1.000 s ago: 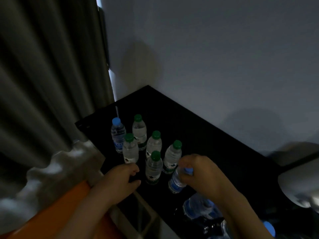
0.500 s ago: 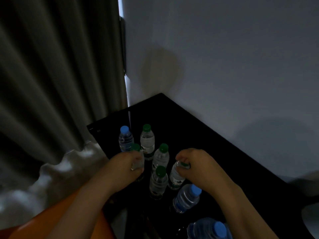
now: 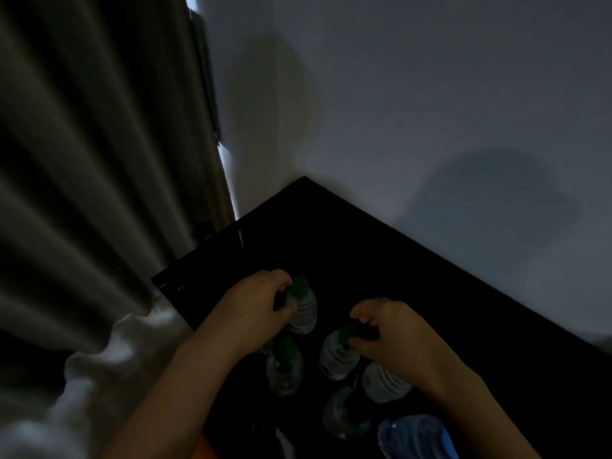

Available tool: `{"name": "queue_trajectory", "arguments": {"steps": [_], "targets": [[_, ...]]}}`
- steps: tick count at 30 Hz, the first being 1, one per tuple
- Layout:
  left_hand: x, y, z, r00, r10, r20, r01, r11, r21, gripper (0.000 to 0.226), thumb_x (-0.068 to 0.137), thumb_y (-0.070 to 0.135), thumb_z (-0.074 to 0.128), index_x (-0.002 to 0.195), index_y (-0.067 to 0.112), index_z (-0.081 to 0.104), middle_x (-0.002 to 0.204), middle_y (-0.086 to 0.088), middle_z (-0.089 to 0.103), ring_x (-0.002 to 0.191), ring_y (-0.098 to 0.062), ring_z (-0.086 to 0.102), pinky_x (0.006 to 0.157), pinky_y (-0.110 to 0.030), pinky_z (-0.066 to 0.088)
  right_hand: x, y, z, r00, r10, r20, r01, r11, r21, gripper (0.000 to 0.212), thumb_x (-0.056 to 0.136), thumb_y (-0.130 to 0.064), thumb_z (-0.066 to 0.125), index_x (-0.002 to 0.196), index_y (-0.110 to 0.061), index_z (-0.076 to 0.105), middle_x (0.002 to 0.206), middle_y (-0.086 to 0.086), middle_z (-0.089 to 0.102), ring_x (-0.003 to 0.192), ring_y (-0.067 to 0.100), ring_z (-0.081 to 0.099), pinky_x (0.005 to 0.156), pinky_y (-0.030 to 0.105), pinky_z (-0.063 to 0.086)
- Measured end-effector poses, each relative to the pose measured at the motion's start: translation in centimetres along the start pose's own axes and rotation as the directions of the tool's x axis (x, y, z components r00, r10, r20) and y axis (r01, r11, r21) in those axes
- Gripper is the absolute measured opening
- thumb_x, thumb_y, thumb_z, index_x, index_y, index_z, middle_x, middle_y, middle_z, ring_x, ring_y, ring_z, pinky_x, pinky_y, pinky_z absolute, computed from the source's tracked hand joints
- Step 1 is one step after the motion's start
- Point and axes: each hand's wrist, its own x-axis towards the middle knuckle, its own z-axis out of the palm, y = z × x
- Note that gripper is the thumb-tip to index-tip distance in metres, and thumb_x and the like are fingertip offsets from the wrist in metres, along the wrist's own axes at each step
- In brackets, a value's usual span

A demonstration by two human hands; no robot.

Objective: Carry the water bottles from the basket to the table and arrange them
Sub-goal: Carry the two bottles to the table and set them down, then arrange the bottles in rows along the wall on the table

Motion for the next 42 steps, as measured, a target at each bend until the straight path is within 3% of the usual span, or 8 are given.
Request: {"name": "queue_trajectory", "arguments": {"steps": [4,8,13,18,24,29,33,42], "targets": [[4.7,-1.4,-0.9,0.987,0.059,0.147,-0.062,0.998,0.015,0.042,0.089,0.033,0.06,0.128,0.021,0.049,0.124,0.003,0.053,0.111,-0.012,0.052,0.093,-0.026,0.045,2.7,-1.3,0.5,0.993,0.116,0.02,-0.116,0.993,-0.018,0.04,0.083,-0.031,0.066,0.121,-0.022,0.058,0.117,-0.001,0.056,0.105,0.016,0.057,0.086,0.025,0.047],[8.0,-2.8,-1.0,0.936,0.106,0.337,-0.118,0.993,0.016,0.046,0.089,0.033,0.06,0.131,0.02,0.046,0.13,0.001,0.049,0.114,-0.017,0.051,0.097,-0.037,0.046,3.9,-2.7,1.2,0.968,0.249,-0.007,-0.249,0.968,0.007,0.044,0.084,-0.035,0.064,0.126,-0.023,0.056,0.121,-0.001,0.055,0.105,0.015,0.057,0.085,0.026,0.047],[10.3,-2.8,-0.5,0.871,0.152,0.467,-0.181,0.983,0.016,0.055,0.085,0.04,0.065,0.133,0.022,0.045,0.132,0.003,0.047,0.116,-0.013,0.049,0.097,-0.031,0.046,3.4,-3.2,1.4,0.909,0.417,-0.004,-0.417,0.909,0.015,0.044,0.085,-0.035,0.063,0.128,-0.026,0.053,0.121,-0.003,0.055,0.106,0.013,0.056,0.084,0.024,0.047],[11.1,-2.0,-0.3,0.808,0.183,0.561,-0.237,0.971,0.025,0.058,0.08,0.039,0.069,0.131,0.024,0.046,0.13,0.006,0.048,0.113,-0.01,0.049,0.094,-0.027,0.046,2.8,-3.3,1.4,0.869,0.494,-0.028,-0.493,0.87,0.035,0.039,0.081,-0.033,0.066,0.118,-0.024,0.058,0.113,-0.002,0.058,0.098,0.013,0.058,0.078,0.024,0.047],[11.2,-1.5,0.1,0.79,0.174,0.588,-0.25,0.967,0.051,0.046,0.079,0.031,0.071,0.121,0.023,0.054,0.118,0.005,0.051,0.105,-0.012,0.052,0.089,-0.027,0.049,3.4,-3.7,2.2,0.848,0.53,-0.023,-0.528,0.847,0.063,0.042,0.081,-0.035,0.067,0.12,-0.025,0.057,0.114,-0.003,0.057,0.098,0.013,0.059,0.081,0.028,0.052],[11.0,-1.7,0.5,0.799,0.166,0.578,-0.265,0.96,0.091,0.038,0.078,0.03,0.072,0.112,0.023,0.057,0.11,0.005,0.049,0.098,-0.011,0.052,0.081,-0.023,0.046,3.4,-2.8,2.5,0.827,0.558,0.062,-0.561,0.827,0.036,0.033,0.076,-0.037,0.069,0.104,-0.02,0.063,0.103,-0.003,0.062,0.091,0.013,0.06,0.076,0.028,0.053],[10.7,-1.7,0.9,0.817,0.176,0.55,-0.278,0.954,0.108,0.035,0.078,0.025,0.071,0.11,0.021,0.058,0.109,0.003,0.048,0.097,-0.014,0.053,0.081,-0.024,0.047,3.6,-2.4,2.3,0.841,0.533,0.091,-0.538,0.842,0.038,0.032,0.077,-0.034,0.07,0.103,-0.016,0.063,0.102,0.0,0.062,0.091,0.016,0.06,0.075,0.028,0.052],[10.3,-1.7,1.4,0.879,0.188,0.439,-0.263,0.958,0.117,0.025,0.071,0.015,0.076,0.086,0.023,0.057,0.09,0.008,0.04,0.079,-0.012,0.049,0.064,-0.02,0.039,3.5,-2.3,3.1,0.871,0.49,-0.025,-0.487,0.87,0.077,0.027,0.074,-0.029,0.068,0.097,-0.015,0.061,0.097,0.0,0.05,0.08,0.015,0.052,0.063,0.023,0.042]]}}
